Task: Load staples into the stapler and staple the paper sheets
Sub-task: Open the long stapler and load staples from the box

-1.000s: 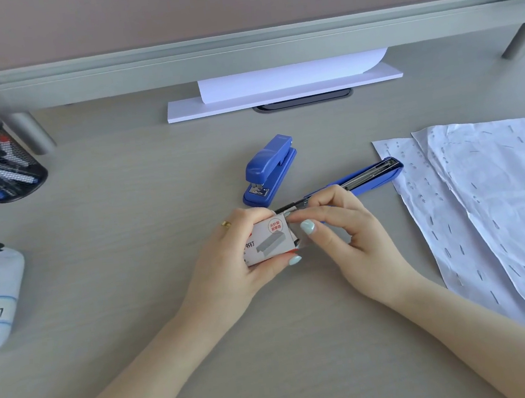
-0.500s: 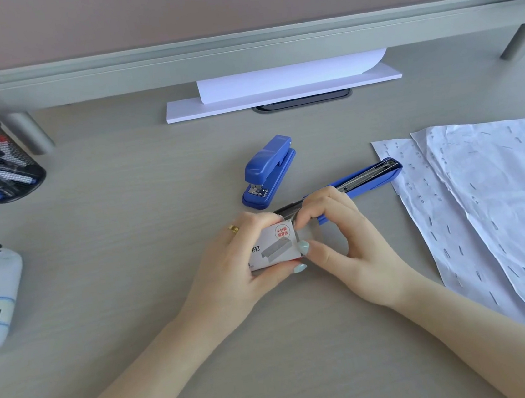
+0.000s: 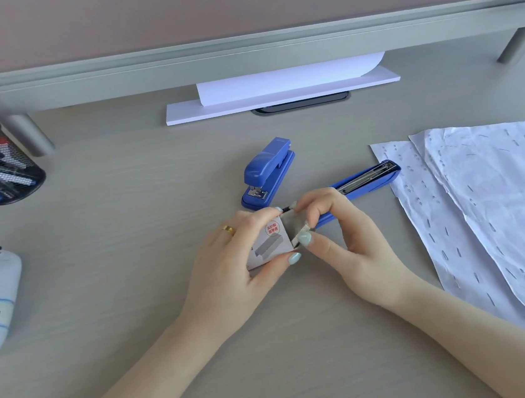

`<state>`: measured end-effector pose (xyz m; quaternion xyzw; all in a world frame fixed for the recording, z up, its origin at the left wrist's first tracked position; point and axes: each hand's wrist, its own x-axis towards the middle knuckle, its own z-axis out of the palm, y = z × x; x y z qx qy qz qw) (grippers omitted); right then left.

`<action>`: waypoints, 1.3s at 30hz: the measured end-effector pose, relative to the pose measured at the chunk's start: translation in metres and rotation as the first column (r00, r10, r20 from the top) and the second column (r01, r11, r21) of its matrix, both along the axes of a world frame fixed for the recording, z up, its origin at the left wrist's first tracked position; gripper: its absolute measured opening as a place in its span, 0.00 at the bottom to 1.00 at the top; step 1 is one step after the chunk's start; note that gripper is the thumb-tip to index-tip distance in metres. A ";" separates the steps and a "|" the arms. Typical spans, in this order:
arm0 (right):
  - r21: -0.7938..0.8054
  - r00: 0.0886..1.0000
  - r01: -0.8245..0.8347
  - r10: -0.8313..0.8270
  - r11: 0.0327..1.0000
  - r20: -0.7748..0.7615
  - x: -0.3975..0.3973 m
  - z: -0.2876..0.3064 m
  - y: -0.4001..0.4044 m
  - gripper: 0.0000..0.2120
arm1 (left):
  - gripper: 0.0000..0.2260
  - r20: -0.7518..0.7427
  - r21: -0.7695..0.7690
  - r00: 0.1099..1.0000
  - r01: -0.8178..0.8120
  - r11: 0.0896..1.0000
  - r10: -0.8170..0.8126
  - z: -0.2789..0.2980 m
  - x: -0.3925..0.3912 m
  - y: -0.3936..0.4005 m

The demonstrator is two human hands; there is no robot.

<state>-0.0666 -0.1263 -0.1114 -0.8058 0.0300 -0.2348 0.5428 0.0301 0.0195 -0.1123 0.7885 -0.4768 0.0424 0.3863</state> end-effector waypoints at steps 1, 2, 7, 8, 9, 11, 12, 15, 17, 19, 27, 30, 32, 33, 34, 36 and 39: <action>0.026 0.999 0.021 -0.022 0.999 0.026 0.000 0.000 0.001 0.04 | 0.20 -0.024 -0.001 1.000 -0.008 1.000 0.008 0.001 -0.001 0.000; 0.062 0.996 0.053 -0.056 0.997 0.064 0.000 0.000 0.002 0.04 | 0.19 -0.065 -0.003 0.998 -0.014 1.000 0.014 0.002 -0.002 0.000; 0.228 0.967 0.138 -0.181 0.964 0.180 -0.001 0.002 0.002 0.05 | 0.15 -0.170 -0.013 0.985 -0.045 0.999 0.042 0.003 -0.003 0.003; 0.233 0.971 0.127 -0.170 0.964 0.171 -0.001 0.002 0.003 0.05 | 0.14 -0.183 -0.021 0.982 -0.052 0.998 0.048 0.003 -0.002 0.002; 0.226 0.976 0.111 -0.149 0.968 0.160 -0.002 0.002 0.005 0.05 | 0.13 -0.199 -0.030 0.979 -0.057 0.998 0.050 0.004 -0.002 0.002; 0.182 0.985 0.061 -0.088 0.981 0.148 -0.002 0.001 0.008 0.05 | 0.11 -0.245 -0.046 0.968 -0.057 0.997 0.043 0.005 -0.002 0.001; 0.154 0.987 0.034 -0.057 0.988 0.148 -0.002 0.000 0.009 0.06 | 0.11 -0.265 -0.052 0.963 -0.055 0.997 0.039 0.005 -0.001 0.002; 0.036 0.988 -0.001 -0.005 0.999 0.157 -0.003 0.001 0.010 0.11 | 0.11 -0.280 -0.059 0.959 -0.054 0.997 0.035 0.006 -0.001 0.002; -0.052 0.986 -0.004 0.012 0.999 0.163 -0.004 0.001 0.009 0.11 | 0.12 -0.274 -0.059 0.961 -0.049 0.997 0.031 0.007 -0.002 0.002; -0.116 0.981 -0.001 0.023 0.993 0.190 -0.004 0.002 0.009 0.11 | 0.11 -0.280 -0.063 0.960 -0.047 0.997 0.028 0.006 -0.001 0.001; -0.315 0.983 0.007 0.052 0.949 0.177 -0.001 -0.002 0.008 0.09 | 0.13 -0.274 -0.055 0.960 -0.079 0.995 0.061 0.005 -0.002 0.001; -0.333 0.987 -0.006 0.059 0.943 0.150 -0.001 -0.001 0.006 0.09 | 0.18 -0.288 -0.063 0.955 -0.086 0.994 0.064 0.003 -0.001 0.001; -0.335 0.987 -0.018 0.072 0.942 0.147 -0.002 -0.002 0.005 0.09 | 0.23 -0.253 -0.047 0.966 -0.059 0.997 0.045 0.003 -0.001 0.001; -0.355 0.985 -0.014 0.075 0.935 0.157 -0.002 -0.003 0.005 0.09 | 0.24 -0.201 -0.028 0.979 -0.038 0.999 0.031 0.002 -0.001 0.001; -0.386 0.982 -0.003 0.076 0.923 0.174 -0.002 -0.004 0.006 0.08 | 0.24 -0.149 -0.008 0.989 -0.019 1.000 0.017 0.002 -0.002 0.001; -0.442 0.975 0.021 0.079 0.897 0.208 -0.001 -0.006 0.007 0.08 | 0.23 -0.115 0.011 0.993 -0.018 1.000 0.019 0.003 -0.003 0.001; -0.503 0.970 0.046 0.082 0.863 0.229 -0.001 -0.005 0.007 0.07 | 0.22 -0.171 0.001 0.985 -0.035 0.999 0.035 0.003 -0.003 0.001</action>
